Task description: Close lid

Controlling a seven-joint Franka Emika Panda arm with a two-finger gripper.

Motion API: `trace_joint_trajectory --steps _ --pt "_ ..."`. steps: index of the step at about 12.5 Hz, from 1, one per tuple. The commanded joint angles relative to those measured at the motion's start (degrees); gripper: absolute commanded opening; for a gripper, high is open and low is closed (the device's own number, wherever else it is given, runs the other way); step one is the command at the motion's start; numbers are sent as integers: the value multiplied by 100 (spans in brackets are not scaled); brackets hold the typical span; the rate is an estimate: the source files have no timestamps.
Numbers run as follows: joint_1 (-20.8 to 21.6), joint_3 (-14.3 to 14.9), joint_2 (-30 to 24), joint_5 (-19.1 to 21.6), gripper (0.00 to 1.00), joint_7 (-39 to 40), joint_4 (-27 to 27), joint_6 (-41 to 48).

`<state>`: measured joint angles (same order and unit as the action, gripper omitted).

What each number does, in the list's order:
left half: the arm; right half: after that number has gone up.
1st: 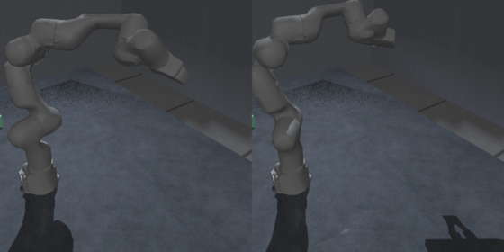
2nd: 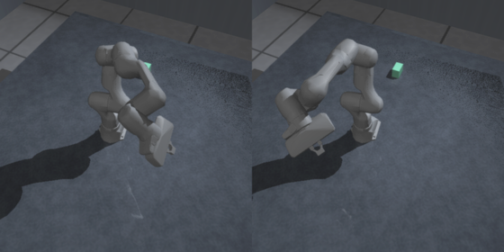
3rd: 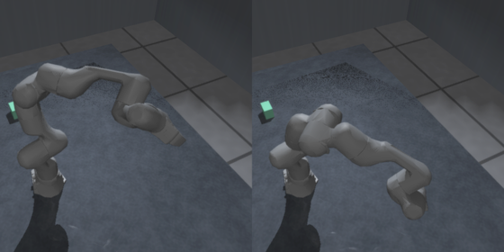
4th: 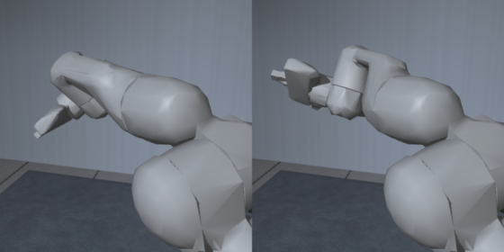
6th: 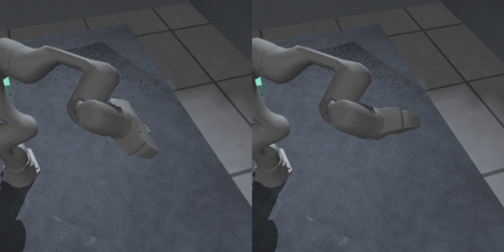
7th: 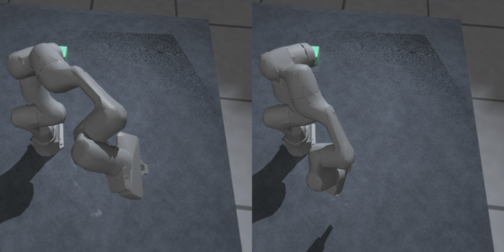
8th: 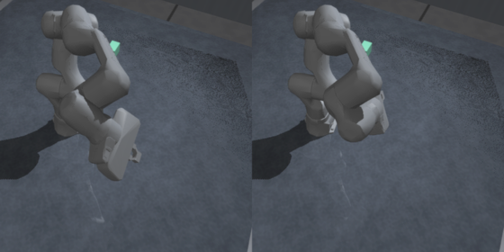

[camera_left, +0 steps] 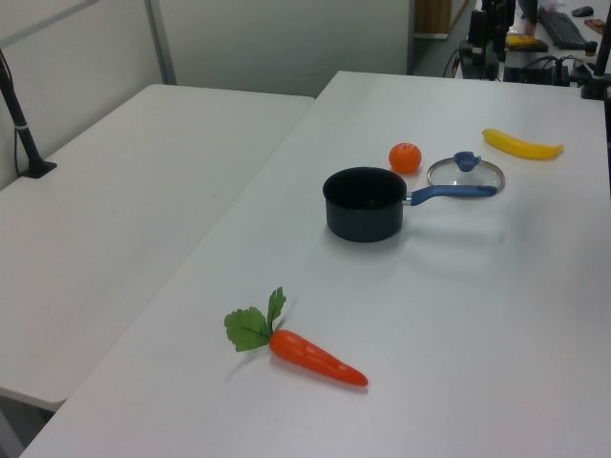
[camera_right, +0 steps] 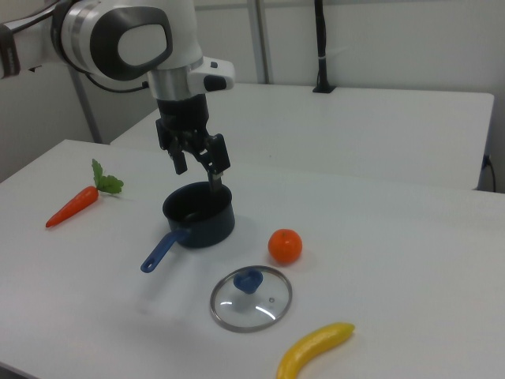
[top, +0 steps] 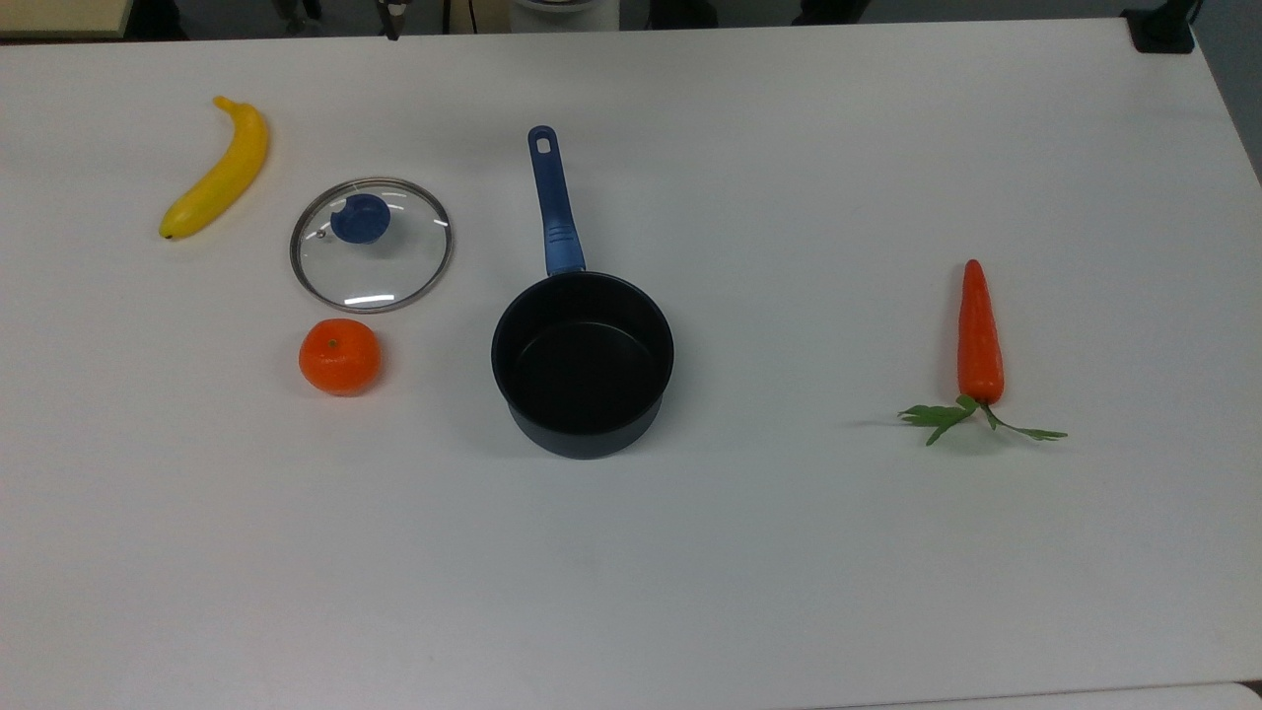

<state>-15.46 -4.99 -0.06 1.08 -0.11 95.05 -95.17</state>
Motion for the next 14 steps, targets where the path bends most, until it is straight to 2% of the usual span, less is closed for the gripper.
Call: trace_joint_trajectory --steps 1,10,14 --pt "-36 77 -38 -73 100 169 -170 157" --pt "-36 314 -38 -56 100 380 -373 192" --pt "-36 324 -29 -64 100 424 -382 183"
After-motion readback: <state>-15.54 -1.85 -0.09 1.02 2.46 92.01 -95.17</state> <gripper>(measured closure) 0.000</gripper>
